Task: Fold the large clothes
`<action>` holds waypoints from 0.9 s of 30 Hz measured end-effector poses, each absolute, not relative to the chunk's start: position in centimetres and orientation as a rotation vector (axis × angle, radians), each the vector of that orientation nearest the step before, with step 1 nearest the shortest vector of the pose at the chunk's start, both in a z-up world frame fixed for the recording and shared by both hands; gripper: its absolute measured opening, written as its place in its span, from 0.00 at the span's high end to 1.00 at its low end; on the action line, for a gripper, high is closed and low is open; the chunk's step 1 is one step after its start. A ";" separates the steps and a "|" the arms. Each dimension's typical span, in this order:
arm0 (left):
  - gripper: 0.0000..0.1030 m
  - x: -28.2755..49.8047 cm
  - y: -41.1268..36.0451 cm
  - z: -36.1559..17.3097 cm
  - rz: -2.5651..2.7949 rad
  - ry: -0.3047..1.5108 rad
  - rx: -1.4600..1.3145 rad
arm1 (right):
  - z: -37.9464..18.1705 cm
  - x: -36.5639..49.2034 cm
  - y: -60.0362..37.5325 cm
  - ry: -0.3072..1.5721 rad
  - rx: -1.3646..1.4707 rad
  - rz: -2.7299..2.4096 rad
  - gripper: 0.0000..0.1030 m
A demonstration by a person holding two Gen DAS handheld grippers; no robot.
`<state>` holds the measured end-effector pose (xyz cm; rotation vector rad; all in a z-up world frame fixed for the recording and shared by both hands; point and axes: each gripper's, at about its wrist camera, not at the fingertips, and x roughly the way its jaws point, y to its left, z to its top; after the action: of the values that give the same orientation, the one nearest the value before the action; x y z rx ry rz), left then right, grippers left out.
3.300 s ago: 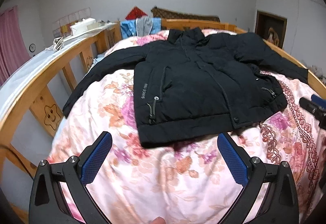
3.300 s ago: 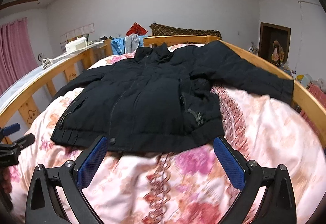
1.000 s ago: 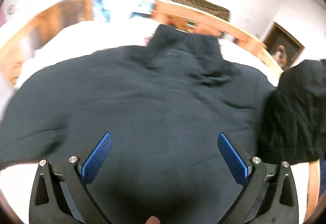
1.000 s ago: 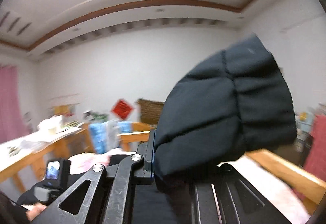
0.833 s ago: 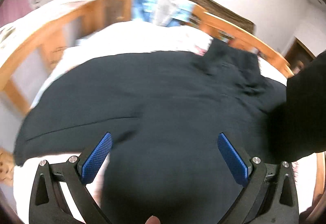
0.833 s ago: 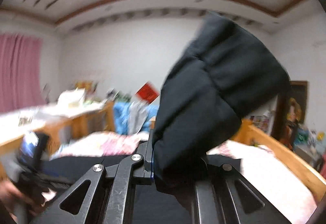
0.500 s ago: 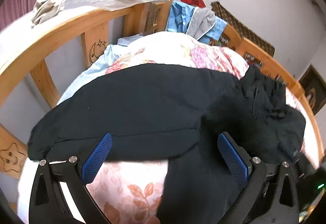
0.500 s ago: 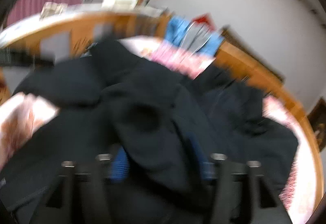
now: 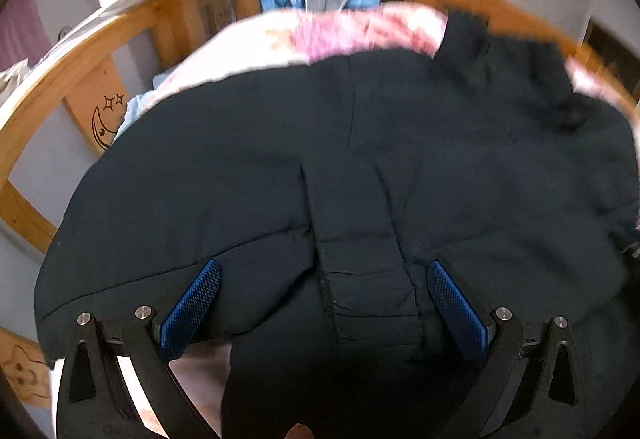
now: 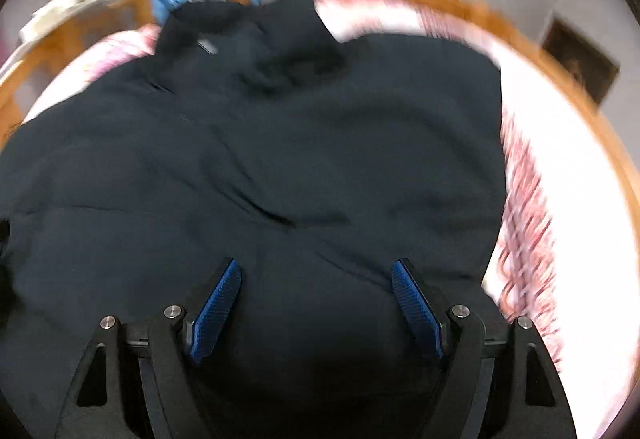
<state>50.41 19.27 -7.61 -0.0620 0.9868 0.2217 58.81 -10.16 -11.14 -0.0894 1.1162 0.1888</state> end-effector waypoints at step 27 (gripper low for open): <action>0.01 27.0 42.9 -8.0 0.616 0.755 -1.070 | -3.9 49.7 6.1 0.787 -0.277 0.646 0.10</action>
<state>26.95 42.90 -7.97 -1.0699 0.7555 0.6156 49.73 6.07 -3.93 -0.2771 0.7868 0.6455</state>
